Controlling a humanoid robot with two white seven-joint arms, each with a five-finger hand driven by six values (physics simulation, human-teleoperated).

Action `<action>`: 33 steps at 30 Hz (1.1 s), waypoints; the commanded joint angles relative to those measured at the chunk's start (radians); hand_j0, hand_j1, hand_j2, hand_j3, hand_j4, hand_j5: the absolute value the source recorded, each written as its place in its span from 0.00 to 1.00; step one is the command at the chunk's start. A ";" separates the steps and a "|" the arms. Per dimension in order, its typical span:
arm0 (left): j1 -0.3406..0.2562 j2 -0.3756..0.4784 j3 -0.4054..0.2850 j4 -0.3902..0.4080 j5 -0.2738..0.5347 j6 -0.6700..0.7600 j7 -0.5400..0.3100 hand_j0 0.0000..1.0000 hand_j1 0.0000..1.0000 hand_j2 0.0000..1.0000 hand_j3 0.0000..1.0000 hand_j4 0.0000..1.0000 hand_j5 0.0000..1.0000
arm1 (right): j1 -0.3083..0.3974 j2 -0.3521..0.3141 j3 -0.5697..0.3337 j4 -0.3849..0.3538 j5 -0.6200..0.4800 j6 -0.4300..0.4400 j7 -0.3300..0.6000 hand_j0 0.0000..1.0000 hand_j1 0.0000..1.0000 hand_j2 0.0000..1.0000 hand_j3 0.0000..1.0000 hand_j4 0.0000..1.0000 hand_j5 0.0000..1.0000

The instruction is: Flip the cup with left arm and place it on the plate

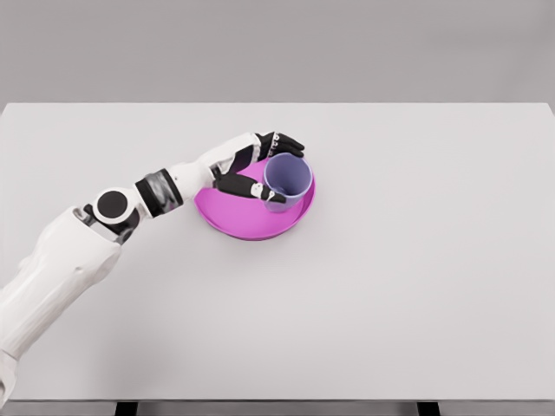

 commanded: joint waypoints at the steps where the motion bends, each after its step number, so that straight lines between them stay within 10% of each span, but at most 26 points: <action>1: 0.000 -0.009 0.000 0.011 0.005 0.003 0.000 0.73 0.73 0.73 0.73 0.73 0.73 | 0.000 0.000 0.000 0.000 0.000 0.000 0.000 1.00 1.00 1.00 1.00 1.00 1.00; 12: 0.000 -0.011 0.003 0.009 0.000 0.000 0.003 1.00 1.00 1.00 1.00 1.00 1.00 | 0.000 0.000 0.000 0.000 0.000 0.000 0.000 1.00 1.00 1.00 1.00 1.00 1.00; 33: 0.002 0.006 0.023 0.001 -0.003 -0.004 0.004 1.00 1.00 1.00 1.00 1.00 1.00 | 0.000 0.000 0.000 0.000 0.000 0.000 0.000 1.00 1.00 1.00 1.00 1.00 1.00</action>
